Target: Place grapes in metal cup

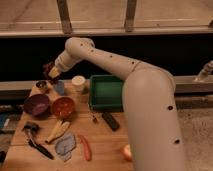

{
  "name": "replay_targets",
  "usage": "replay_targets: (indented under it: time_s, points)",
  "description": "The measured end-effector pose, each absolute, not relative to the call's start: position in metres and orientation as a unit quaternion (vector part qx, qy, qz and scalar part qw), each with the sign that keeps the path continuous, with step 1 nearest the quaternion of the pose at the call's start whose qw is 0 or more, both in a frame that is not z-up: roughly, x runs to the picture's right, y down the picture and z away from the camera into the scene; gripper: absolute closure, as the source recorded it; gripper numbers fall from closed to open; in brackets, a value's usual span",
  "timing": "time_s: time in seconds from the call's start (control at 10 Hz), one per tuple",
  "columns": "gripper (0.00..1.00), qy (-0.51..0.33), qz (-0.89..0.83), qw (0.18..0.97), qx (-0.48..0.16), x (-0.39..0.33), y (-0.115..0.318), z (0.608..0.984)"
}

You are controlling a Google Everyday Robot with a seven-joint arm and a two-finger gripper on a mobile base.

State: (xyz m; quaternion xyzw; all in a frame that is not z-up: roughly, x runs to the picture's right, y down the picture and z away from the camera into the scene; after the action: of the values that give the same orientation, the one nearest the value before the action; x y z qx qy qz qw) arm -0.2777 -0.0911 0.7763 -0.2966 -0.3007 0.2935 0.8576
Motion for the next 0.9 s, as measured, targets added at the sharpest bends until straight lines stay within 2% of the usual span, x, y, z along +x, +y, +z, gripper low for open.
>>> replay_targets:
  time_s: [0.4, 0.9]
  points:
    - [1.0, -0.295, 0.285, 0.863, -0.294, -0.28, -0.079, 0.776]
    - [1.0, -0.324, 0.266, 0.867, -0.269, -0.294, -0.09, 0.78]
